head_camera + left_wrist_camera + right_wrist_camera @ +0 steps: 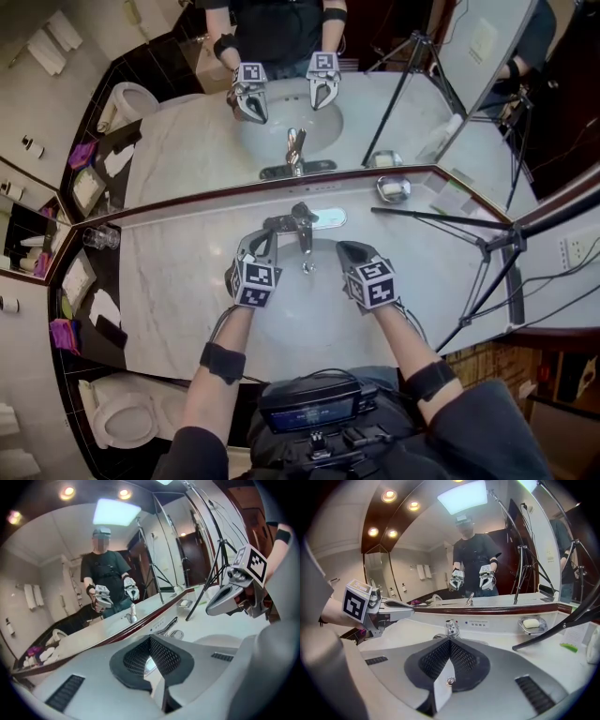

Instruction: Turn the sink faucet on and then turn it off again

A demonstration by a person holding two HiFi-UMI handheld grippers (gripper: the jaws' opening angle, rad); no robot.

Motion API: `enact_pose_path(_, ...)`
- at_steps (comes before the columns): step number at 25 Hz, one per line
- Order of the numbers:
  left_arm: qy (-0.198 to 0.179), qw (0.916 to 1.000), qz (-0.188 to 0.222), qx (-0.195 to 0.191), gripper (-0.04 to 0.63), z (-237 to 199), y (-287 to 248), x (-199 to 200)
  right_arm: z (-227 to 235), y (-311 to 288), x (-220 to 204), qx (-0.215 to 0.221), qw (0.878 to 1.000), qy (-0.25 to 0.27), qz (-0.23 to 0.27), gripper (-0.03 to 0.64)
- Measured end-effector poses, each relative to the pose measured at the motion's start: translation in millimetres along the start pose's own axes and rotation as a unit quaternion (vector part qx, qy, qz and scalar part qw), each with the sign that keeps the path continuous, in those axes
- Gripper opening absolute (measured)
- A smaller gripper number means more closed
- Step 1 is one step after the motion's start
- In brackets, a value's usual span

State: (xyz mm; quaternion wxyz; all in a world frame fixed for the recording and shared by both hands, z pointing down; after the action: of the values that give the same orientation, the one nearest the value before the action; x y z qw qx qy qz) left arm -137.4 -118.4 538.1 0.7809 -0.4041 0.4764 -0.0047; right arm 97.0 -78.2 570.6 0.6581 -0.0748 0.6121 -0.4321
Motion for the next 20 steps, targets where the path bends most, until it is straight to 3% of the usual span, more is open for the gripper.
enact_pose_path(5, 0.09, 0.9958, 0.017, 0.003, 0.005, -5.6, 28.2, -9.9, 0.4, 1.0, 6.4, -0.002, 1.0, 0.011, 0.002, 0.018)
enact_pose_path(11, 0.186, 0.9819, 0.022, 0.026, 0.003, -15.1, 48.8, -49.0, 8.8, 3.7, 8.1, -0.006, 1.0, 0.014, 0.002, 0.02)
enact_pose_path(20, 0.201, 0.9782, 0.026, 0.045, 0.003, -21.4, 62.1, -66.9, 7.4, 5.9, 9.3, -0.007, 1.0, 0.017, 0.0, 0.02)
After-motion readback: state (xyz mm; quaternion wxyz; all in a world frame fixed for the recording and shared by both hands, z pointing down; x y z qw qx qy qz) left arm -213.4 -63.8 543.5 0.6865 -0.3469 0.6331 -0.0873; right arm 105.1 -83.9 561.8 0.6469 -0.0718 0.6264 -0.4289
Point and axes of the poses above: the fingertips, and each gripper's own axes: y backward along the fingers, z to its right, x out of its top, the point moved 9 cm from there along y, backward along the fingers, and after that the axes turned 8 degrees about -z, right-handed, at the moved point
